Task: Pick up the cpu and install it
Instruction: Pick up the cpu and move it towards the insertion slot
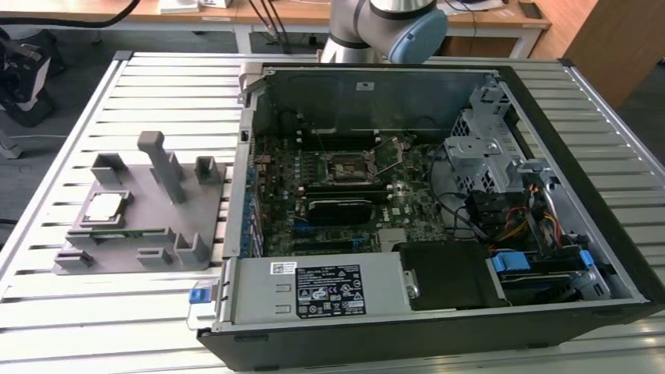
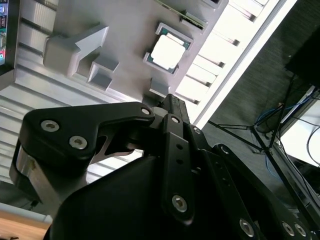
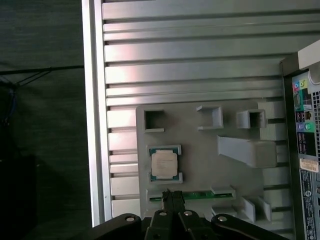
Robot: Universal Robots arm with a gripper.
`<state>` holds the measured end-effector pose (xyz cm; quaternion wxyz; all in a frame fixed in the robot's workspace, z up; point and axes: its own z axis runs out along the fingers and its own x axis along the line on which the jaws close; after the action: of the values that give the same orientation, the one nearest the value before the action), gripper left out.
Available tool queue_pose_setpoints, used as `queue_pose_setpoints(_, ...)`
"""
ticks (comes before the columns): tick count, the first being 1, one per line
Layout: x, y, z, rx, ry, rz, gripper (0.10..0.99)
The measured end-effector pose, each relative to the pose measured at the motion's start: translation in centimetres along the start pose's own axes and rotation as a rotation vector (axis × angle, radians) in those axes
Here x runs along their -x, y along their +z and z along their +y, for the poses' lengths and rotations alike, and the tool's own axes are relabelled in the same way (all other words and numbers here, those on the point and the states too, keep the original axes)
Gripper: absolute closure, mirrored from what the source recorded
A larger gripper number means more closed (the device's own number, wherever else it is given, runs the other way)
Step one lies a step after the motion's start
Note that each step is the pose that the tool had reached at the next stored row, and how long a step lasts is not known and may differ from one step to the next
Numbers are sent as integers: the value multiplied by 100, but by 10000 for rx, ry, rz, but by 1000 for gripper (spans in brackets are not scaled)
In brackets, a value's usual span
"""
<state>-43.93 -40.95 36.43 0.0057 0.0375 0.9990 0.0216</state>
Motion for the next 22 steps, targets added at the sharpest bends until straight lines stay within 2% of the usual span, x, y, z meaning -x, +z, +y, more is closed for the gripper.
queue_pose_setpoints(11,4,185,-21,-19,9,280,973)
queue_pose_setpoints(18,4,277,-25,-27,13,375,973)
queue_pose_setpoints(22,4,347,-35,-37,19,522,965)
